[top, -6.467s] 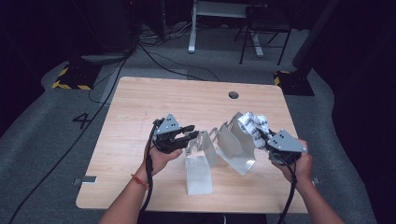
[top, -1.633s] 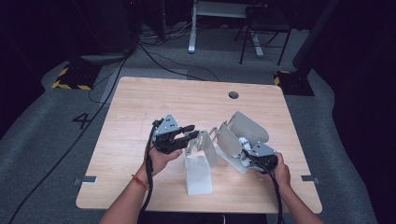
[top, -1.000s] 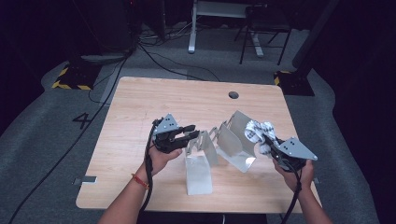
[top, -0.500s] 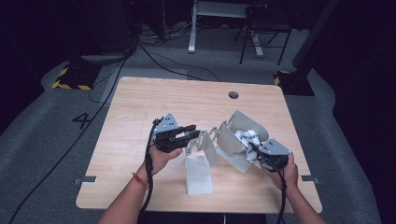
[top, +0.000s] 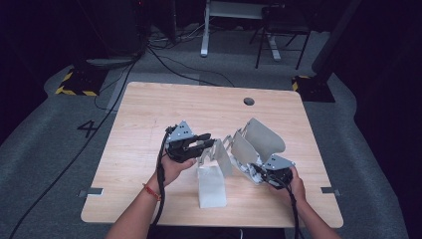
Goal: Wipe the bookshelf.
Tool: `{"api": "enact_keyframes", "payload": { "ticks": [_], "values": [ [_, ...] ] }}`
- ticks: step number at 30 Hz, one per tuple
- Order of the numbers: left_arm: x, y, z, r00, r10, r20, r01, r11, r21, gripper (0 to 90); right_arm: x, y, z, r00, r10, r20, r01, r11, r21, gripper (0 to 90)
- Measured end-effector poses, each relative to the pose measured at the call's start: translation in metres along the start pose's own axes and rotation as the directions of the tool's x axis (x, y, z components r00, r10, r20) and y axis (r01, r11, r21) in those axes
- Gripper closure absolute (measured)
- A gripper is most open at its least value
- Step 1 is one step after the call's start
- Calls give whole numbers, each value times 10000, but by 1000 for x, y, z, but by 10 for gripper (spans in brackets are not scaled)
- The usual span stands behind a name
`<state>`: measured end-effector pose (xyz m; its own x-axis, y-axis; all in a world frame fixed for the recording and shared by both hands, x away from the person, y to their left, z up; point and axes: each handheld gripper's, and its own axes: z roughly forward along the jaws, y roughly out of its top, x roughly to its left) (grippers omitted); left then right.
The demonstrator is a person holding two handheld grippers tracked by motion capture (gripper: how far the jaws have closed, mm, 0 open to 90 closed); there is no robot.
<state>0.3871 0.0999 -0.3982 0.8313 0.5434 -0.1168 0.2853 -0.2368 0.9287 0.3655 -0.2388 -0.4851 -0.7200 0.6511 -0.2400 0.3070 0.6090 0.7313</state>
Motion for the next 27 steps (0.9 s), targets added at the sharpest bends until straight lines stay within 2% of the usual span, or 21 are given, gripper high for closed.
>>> {"api": "enact_keyframes", "payload": {
  "ticks": [3, 6, 10, 13, 17, 19, 21, 23, 27],
  "values": [
    [0, 0, 0, 10000, 6, -2, -6, 10000, 7, 718, 12, 0, 2, 9990, -343, -274, 345, 9994, 62, 829],
    [-1, 0, 0, 10000, 62, -56, -62, 10000, 61, 717, 16, 1, 1, 9984, -408, -382, 409, 9992, 27, 829],
    [-1, 0, 0, 10000, 61, -55, -61, 10000, 52, 717, 13, 5, -6, 9987, -495, -110, 494, 9987, -79, 828],
    [-1, 0, 0, 10000, 46, -44, -46, 10000, 37, 717, 5, 14, -16, 10000, -37, 31, 39, 9974, -719, 829],
    [-2, 0, 1, 9999, 59, -112, -59, 10000, 64, 717, 3, 29, -30, 9993, -96, 350, 152, 9862, -1646, 835],
    [-1, 0, 0, 9999, 46, -89, -45, 10000, 65, 717, 5, 37, -41, 9980, -271, 566, 386, 9759, -2147, 836],
    [-1, 0, 0, 10000, 47, -87, -46, 10000, 55, 717, 5, 40, -48, 9979, -251, 593, 389, 9689, -2445, 836],
    [-2, 0, 0, 9999, 64, -104, -64, 10000, 62, 717, 5, 39, -50, 9984, -212, 529, 335, 9695, -2428, 837],
    [-2, 0, 0, 9999, 100, -119, -99, 9999, 101, 717, 4, 31, -35, 9989, -255, 393, 320, 9841, -1747, 838]
  ]
}}
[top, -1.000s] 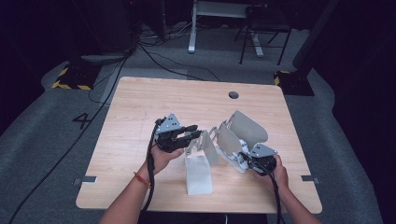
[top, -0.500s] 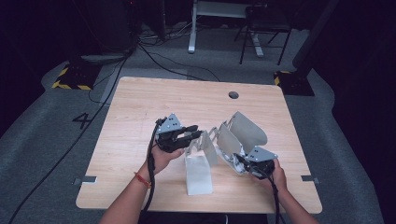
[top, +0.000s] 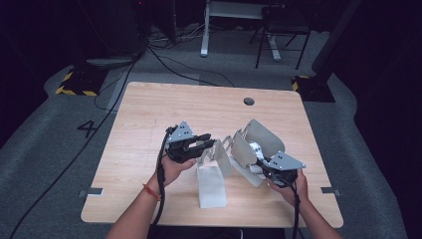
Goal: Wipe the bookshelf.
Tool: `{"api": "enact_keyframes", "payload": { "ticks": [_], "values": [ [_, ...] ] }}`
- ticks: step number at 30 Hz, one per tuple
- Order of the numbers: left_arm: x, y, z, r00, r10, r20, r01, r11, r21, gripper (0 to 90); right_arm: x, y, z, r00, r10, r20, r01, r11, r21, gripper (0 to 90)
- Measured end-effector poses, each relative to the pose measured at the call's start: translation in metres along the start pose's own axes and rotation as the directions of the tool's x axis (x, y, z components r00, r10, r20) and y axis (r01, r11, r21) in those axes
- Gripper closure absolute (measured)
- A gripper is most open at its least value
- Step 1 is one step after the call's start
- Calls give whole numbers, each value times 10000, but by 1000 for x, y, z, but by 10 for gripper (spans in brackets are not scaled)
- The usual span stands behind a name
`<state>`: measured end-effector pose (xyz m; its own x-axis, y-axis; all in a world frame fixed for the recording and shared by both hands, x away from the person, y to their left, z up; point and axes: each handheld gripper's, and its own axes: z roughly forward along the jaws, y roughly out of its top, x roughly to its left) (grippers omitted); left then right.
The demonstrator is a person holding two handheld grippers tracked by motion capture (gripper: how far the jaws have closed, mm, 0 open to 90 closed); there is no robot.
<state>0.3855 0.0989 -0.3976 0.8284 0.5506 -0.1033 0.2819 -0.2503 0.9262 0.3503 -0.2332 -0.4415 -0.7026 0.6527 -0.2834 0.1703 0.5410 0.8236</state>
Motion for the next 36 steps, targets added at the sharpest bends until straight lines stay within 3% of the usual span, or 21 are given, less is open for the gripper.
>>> {"api": "enact_keyframes", "payload": {
  "ticks": [7, 10, 12, 18, 20, 22, 24, 26, 30, 33, 36],
  "values": [
    [0, 0, 0, 10000, 2, -11, -2, 10000, 19, 718, -1, -24, 29, 9983, 395, -434, -325, 9877, 1529, 840],
    [0, 0, 0, 10000, -3, -11, 3, 10000, 38, 719, 0, -32, 38, 9983, 259, -528, -131, 9734, 2287, 840],
    [0, 0, 0, 10000, -5, -8, 5, 10000, 42, 719, -1, -36, 38, 9982, 335, -488, -215, 9734, 2281, 841],
    [0, 0, 0, 10000, -34, -22, 34, 10000, 10, 720, -4, -40, 24, 9991, 222, -351, -111, 9571, 2895, 844],
    [-1, 1, 0, 10000, 57, -52, -57, 9999, 86, 720, -8, -42, 16, 9999, 111, -46, -91, 9486, 3163, 845],
    [-1, 1, 0, 9999, 95, -48, -94, 9999, 130, 721, -11, -45, 9, 9996, 154, 239, -220, 9511, 3082, 846],
    [0, 1, 1, 9999, 107, -54, -106, 9999, 137, 725, -14, -43, 1, 9966, -106, 819, -139, 9562, 2925, 848],
    [0, 1, 1, 10000, 88, -12, -88, 9999, 143, 726, -15, -37, -8, 9925, -129, 1216, -175, 9691, 2461, 848],
    [0, 2, 1, 9999, 142, 16, -143, 9998, 162, 727, -15, -23, -28, 9750, -535, 2156, 187, 9869, 1605, 848],
    [0, 1, 1, 9999, 125, 21, -126, 9998, 134, 727, -17, -9, -46, 9631, -401, 2662, 205, 9969, 762, 848],
    [0, 1, 1, 10000, 48, 19, -48, 10000, 60, 727, -22, 3, -62, 9536, -179, 3007, 158, 9998, 92, 848]
  ]
}}
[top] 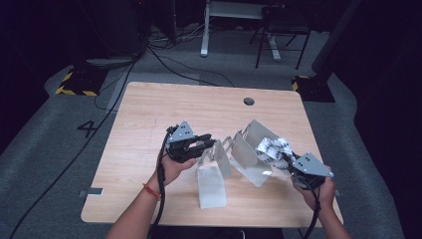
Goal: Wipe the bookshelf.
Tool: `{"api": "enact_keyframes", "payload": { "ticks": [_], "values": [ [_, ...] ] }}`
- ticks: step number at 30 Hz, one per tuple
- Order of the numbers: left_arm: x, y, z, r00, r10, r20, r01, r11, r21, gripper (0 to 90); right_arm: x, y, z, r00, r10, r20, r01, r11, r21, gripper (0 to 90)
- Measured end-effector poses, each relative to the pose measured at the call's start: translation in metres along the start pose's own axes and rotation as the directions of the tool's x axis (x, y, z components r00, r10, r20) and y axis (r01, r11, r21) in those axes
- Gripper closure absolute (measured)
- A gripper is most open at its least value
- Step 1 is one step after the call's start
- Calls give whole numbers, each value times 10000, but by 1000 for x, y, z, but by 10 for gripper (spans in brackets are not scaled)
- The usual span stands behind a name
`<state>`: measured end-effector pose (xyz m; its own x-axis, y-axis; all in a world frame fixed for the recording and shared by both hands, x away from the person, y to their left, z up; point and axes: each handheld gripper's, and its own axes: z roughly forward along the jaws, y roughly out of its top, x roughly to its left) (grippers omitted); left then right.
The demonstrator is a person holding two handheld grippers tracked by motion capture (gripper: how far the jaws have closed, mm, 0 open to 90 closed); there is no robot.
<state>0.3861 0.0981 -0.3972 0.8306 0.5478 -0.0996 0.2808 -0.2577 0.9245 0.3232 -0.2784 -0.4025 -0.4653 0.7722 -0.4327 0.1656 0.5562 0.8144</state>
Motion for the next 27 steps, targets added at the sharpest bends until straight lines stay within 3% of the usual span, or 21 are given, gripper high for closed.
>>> {"api": "enact_keyframes", "payload": {
  "ticks": [4, 8, 10, 12, 14, 21, 24, 27],
  "values": [
    [-1, 0, -1, 10000, -16, -14, 16, 10000, 1, 727, -8, 7, -10, 9990, 387, 237, -371, 9973, -633, 848],
    [0, 0, -1, 10000, 16, 3, -16, 10000, 11, 726, -5, 5, -4, 9996, 292, -67, -295, 9986, -446, 848],
    [0, 0, -1, 10000, 12, 4, -12, 10000, 4, 727, 1, 0, 6, 9995, 120, -300, -124, 9999, -116, 848],
    [0, 0, -1, 10000, 23, -2, -23, 10000, 3, 727, 5, -6, 16, 9979, 250, -604, -241, 9996, 165, 848],
    [-1, 0, 0, 10000, 62, -8, -62, 10000, 26, 727, 11, -13, 29, 9968, -17, -800, 75, 9973, 726, 848],
    [0, 0, 1, 10000, 69, 35, -69, 10000, 25, 730, 29, -40, 66, 9830, 189, -1824, 211, 9764, 2149, 848],
    [0, 0, 0, 10000, 81, -6, -81, 10000, 23, 731, 34, -46, 73, 9763, 434, -2122, 111, 9684, 2492, 847],
    [0, 0, 0, 10000, 72, 32, -72, 10000, 29, 730, 36, -46, 73, 9754, 283, -2186, 295, 9660, 2570, 847]
  ]
}}
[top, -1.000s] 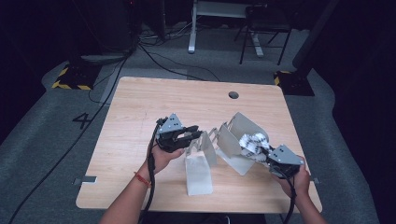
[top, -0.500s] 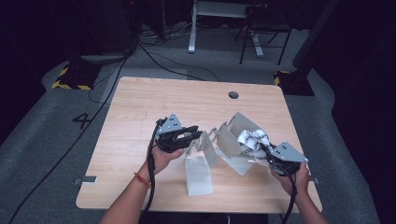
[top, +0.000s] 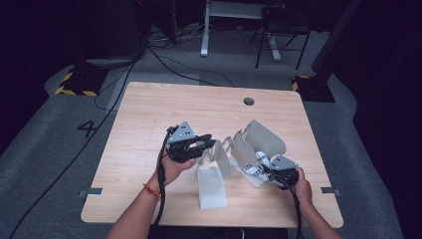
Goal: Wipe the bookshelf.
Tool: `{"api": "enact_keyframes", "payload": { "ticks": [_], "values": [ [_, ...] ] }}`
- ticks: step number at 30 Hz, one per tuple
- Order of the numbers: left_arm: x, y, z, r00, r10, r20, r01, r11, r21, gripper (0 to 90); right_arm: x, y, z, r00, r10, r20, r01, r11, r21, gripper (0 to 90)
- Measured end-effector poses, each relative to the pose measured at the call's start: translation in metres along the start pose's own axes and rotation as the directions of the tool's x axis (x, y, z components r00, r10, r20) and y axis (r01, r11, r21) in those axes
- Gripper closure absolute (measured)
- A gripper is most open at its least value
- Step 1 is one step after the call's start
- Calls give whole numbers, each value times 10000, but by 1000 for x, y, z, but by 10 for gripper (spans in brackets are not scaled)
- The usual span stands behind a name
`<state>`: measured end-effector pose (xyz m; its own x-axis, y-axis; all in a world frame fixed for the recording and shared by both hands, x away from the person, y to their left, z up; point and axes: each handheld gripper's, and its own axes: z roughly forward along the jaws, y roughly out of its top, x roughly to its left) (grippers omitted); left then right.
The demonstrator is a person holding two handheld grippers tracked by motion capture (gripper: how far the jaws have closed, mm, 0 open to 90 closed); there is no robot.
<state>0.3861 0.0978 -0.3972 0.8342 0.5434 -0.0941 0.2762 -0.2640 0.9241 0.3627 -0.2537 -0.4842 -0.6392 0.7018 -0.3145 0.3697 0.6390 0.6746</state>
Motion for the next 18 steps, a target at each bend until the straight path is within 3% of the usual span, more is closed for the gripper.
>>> {"api": "enact_keyframes", "payload": {
  "ticks": [5, 8, 11, 12, 14, 18],
  "values": [
    [0, 0, 0, 10000, -4, 10, 4, 10000, -14, 731, -6, 7, -25, 9934, 201, 1130, -88, 9950, -994, 848],
    [0, 0, 0, 10000, -3, 9, 3, 10000, -13, 731, -10, 14, -48, 9859, 310, 1645, -10, 9838, -1795, 848],
    [0, 0, 0, 10000, 4, -2, -4, 10000, -18, 731, -15, 21, -72, 9771, 605, 2038, -77, 9681, -2504, 849],
    [0, 0, 0, 10000, -9, 7, 9, 10000, -22, 731, -16, 23, -81, 9708, 687, 2298, -11, 9594, -2821, 848],
    [0, 0, 0, 10000, -2, -22, 2, 10000, -24, 731, -20, 24, -92, 9673, 1014, 2325, -212, 9458, -3242, 849],
    [0, 0, 0, 10000, -23, -6, 23, 10000, -40, 731, -23, 25, -103, 9636, 1267, 2354, -364, 9345, -3540, 849]
  ]
}}
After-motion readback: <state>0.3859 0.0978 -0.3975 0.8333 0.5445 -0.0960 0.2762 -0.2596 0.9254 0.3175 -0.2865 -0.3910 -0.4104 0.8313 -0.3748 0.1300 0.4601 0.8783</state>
